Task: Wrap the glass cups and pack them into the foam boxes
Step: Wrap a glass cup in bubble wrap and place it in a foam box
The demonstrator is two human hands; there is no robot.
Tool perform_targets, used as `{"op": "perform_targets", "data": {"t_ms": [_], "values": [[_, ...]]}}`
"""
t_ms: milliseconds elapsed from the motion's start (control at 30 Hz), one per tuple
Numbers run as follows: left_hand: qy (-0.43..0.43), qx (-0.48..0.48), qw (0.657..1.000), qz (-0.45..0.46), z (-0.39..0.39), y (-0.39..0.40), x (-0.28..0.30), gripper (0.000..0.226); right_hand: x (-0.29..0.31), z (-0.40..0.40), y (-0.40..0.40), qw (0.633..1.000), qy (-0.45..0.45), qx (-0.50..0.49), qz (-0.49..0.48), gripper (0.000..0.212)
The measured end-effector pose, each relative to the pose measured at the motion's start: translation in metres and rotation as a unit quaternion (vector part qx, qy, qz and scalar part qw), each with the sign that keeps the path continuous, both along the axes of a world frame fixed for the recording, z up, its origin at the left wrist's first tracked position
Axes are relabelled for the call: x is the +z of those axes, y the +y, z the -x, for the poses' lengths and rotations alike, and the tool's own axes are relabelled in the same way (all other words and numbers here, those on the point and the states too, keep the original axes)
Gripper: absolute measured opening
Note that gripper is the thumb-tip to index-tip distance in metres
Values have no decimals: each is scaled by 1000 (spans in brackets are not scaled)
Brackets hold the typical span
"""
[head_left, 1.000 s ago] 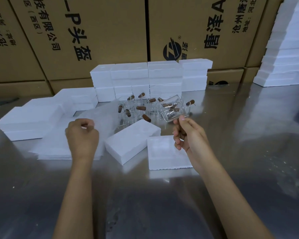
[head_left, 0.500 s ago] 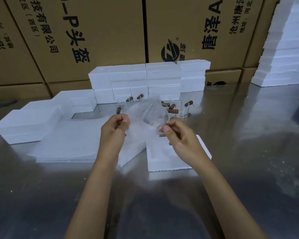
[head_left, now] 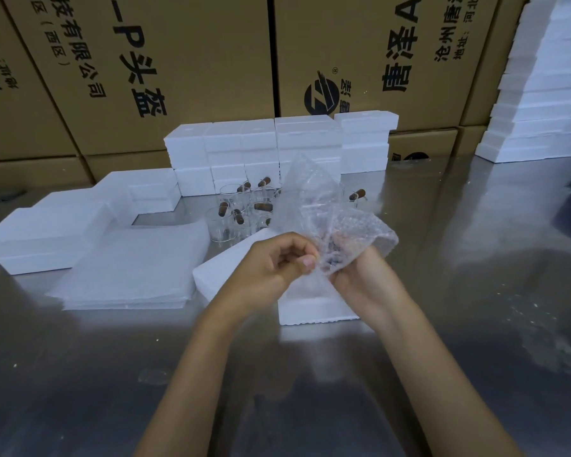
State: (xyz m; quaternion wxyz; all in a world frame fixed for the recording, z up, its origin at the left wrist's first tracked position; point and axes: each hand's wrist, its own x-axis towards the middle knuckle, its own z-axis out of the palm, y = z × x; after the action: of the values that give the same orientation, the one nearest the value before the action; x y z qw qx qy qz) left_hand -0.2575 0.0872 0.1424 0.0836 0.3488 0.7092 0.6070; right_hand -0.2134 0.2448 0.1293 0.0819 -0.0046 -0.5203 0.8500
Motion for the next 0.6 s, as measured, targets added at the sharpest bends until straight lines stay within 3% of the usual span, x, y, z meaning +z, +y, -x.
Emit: {"op": "perform_targets", "data": {"t_ms": [133, 200, 267, 333, 433, 533, 600], "values": [[-52, -59, 997, -27, -5, 3, -2, 11, 0, -2, 0, 996, 20, 73, 47, 42], [-80, -54, 994, -50, -4, 1, 1, 9, 1, -2, 0, 993, 36, 94, 64, 32], [-97, 10, 989, -115, -2, -2, 5, 10, 1, -2, 1, 991, 44, 109, 66, 30], [-46, 161, 971, -169, 2, -5, 8, 12, -2, -3, 2, 989, 33, 123, 71, 37], [69, 333, 932, -125, 7, -8, 7, 14, -10, -4, 2, 991, 28, 124, 48, 29], [46, 298, 951, -64, 7, -10, 5, 32, -13, -7, 1, 990, 27, 135, 27, 24], [22, 255, 966, -48, 6, -9, 3, 33, -13, -8, 1, 991, 12, 126, 32, 22]]}}
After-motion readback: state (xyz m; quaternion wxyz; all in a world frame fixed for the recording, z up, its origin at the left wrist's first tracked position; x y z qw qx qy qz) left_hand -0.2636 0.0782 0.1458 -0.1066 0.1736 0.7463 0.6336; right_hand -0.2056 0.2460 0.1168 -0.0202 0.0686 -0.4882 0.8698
